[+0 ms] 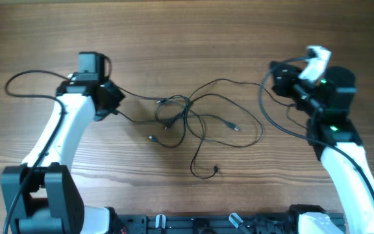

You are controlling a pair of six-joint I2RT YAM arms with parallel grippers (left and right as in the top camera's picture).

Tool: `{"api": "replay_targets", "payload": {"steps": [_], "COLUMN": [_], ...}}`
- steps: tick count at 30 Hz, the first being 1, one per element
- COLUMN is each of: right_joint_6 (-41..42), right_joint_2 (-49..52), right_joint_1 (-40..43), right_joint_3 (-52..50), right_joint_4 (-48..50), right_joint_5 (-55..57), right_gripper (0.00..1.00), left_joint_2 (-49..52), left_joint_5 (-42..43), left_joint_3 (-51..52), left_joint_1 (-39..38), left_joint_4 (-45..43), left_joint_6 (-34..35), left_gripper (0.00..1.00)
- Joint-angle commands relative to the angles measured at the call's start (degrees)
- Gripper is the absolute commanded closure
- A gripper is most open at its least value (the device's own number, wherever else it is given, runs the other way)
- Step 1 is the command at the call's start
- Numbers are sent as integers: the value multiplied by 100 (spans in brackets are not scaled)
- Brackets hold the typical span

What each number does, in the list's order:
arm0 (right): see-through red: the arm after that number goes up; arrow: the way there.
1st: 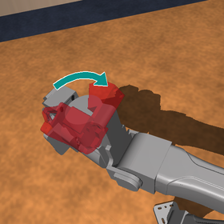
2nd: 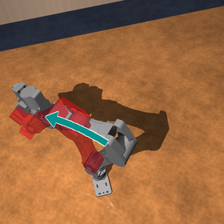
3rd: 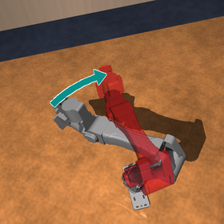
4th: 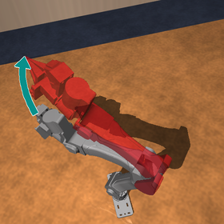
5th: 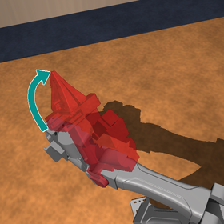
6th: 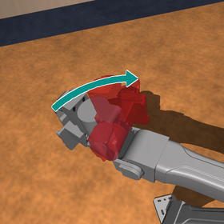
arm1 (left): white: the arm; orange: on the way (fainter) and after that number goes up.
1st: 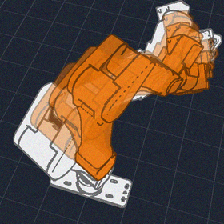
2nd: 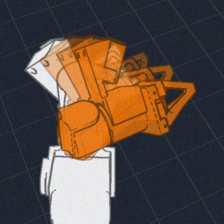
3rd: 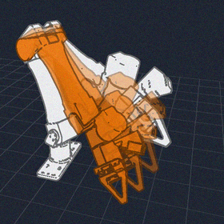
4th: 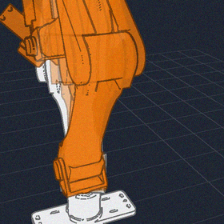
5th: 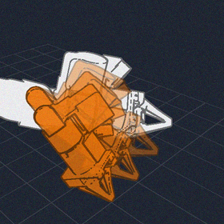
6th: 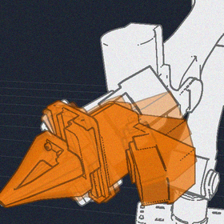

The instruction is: Untangle cables

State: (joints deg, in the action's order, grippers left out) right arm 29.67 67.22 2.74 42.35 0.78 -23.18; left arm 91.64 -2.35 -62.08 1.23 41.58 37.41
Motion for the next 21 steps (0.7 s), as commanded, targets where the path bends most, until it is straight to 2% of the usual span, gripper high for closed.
{"api": "replay_targets", "payload": {"steps": [1,3,6,7,10,13,14,16,19,21], "right_joint_6": [-841,-872,-1375,-1471,-1469,-1320,-1049,-879,-1759,-1928], "right_joint_2": [-404,-376,-70,155,732,1163,1331,1725,2583,3029], "right_joint_1": [258,245,44,-173,-964,-1631,-1810,-2094,-2647,-2918], "right_joint_3": [-24,-26,-28,-28,-28,-28,-28,-28,-28,-24], "right_joint_4": [-859,-1102,-1091,-1091,-968,-444,-199,245,1285,1773], "right_joint_5": [1781,1606,173,-111,-155,-153,-155,-203,-1093,-944], "right_gripper": [95,95,85,78,60,34,26,22,16,13], "left_joint_2": [44,44,44,44,44,44,44,44,42,42], "left_joint_5": [-313,131,1838,2476,3700,4924,5077,4951,4774,4771], "left_joint_3": [26,26,26,26,26,26,26,26,24,24], "left_joint_1": [933,1255,1401,1355,992,385,68,-452,-741,-699], "left_joint_4": [-133,-142,-393,-531,-780,-796,-798,-872,-1029,-1043], "left_joint_6": [31,-26,-1056,-1423,-2337,-3340,-3628,-3910,-3783,-3565], "left_gripper": [96,96,96,96,96,96,96,96,96,96]}}
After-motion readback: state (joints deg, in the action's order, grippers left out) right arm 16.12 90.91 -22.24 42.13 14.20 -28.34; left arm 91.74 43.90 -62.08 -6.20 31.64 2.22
